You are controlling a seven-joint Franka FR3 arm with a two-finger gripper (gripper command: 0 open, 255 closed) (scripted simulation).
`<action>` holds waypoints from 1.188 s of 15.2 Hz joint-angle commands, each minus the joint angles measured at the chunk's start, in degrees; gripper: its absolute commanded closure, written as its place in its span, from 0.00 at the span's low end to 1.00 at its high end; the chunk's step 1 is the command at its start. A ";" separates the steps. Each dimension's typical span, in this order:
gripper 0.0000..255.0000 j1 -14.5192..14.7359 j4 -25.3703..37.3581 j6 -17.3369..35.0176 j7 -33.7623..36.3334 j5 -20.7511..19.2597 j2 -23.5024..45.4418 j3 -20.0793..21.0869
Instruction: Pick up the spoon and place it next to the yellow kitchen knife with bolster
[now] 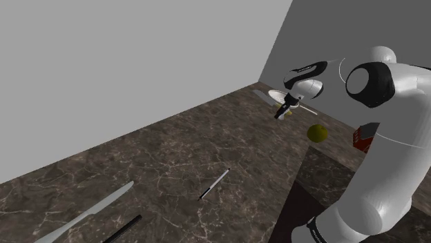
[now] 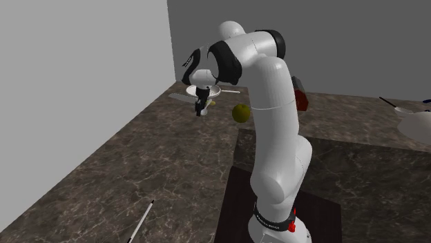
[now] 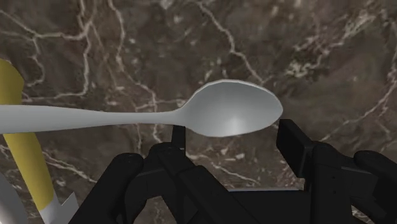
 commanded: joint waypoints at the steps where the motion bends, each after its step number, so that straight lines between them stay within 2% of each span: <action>1: 1.00 -0.01 -0.08 -0.01 0.01 0.01 0.03 0.00; 2: 1.00 -0.01 -0.08 -0.01 0.01 0.01 0.03 0.00; 3: 0.00 -0.01 -0.09 0.00 0.00 0.02 0.04 0.00; 8: 0.00 -0.01 -0.09 0.00 0.01 0.01 0.03 0.00; 12: 0.00 0.98 1.16 -5.25 2.29 -3.63 -4.70 -1.66; 18: 0.00 0.96 1.16 -5.25 2.30 -3.64 -4.71 -1.64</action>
